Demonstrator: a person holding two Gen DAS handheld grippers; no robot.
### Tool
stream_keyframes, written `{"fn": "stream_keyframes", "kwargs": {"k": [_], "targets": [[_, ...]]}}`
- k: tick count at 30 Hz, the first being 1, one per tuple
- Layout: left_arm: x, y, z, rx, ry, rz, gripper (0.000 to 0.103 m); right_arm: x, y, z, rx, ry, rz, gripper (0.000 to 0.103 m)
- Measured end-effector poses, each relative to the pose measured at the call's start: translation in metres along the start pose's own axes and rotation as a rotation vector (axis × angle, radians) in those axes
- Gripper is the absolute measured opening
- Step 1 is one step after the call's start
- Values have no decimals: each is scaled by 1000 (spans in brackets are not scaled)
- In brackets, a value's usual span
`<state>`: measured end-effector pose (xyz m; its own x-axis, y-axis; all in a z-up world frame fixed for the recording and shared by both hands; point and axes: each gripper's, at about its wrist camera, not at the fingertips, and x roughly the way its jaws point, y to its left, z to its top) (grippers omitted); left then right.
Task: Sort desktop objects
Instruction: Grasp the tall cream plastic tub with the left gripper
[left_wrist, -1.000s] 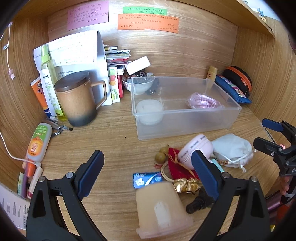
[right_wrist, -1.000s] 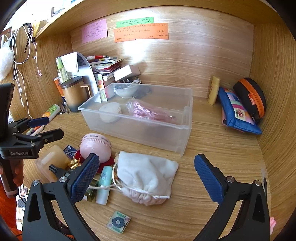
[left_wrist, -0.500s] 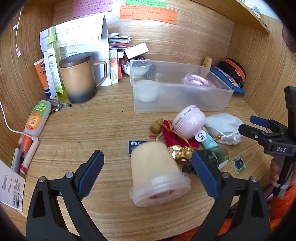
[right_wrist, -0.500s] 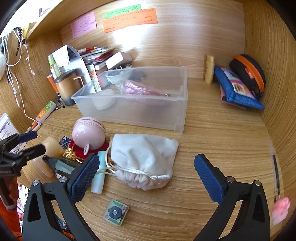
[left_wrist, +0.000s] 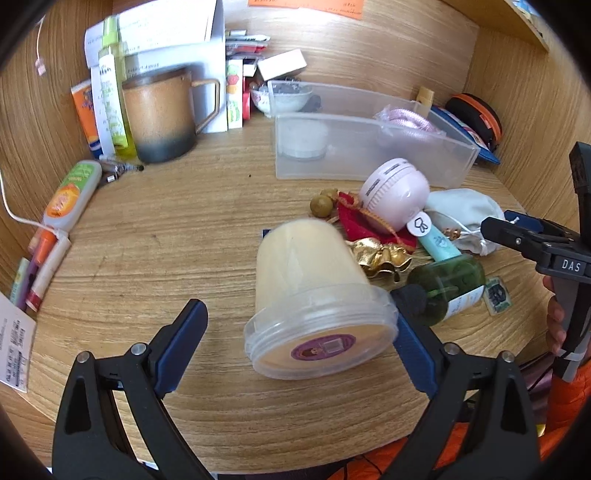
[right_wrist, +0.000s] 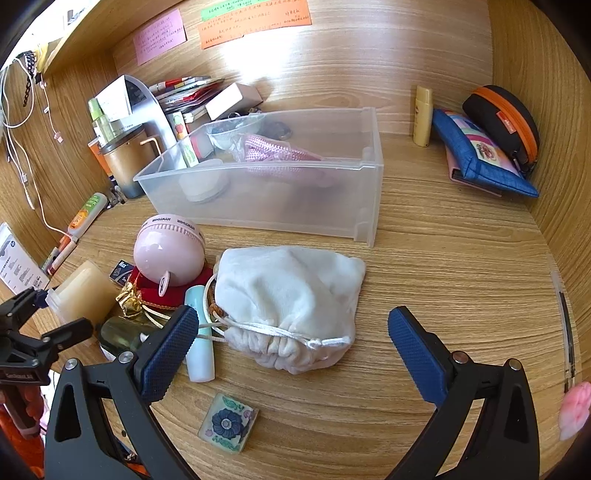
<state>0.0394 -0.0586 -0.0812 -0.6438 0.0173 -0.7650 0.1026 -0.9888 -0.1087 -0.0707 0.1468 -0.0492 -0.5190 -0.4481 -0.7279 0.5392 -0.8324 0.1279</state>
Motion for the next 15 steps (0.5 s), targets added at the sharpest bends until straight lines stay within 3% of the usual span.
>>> {"fn": "stream_keyframes", "kwargs": {"k": [5,15], "targets": [[11,5,0,-47,14,-10,97,10,3,3,-12,16,-6,102],[19,7,4,-52,-38,38,97,27,4,9,-27,33,-36,101]]}}
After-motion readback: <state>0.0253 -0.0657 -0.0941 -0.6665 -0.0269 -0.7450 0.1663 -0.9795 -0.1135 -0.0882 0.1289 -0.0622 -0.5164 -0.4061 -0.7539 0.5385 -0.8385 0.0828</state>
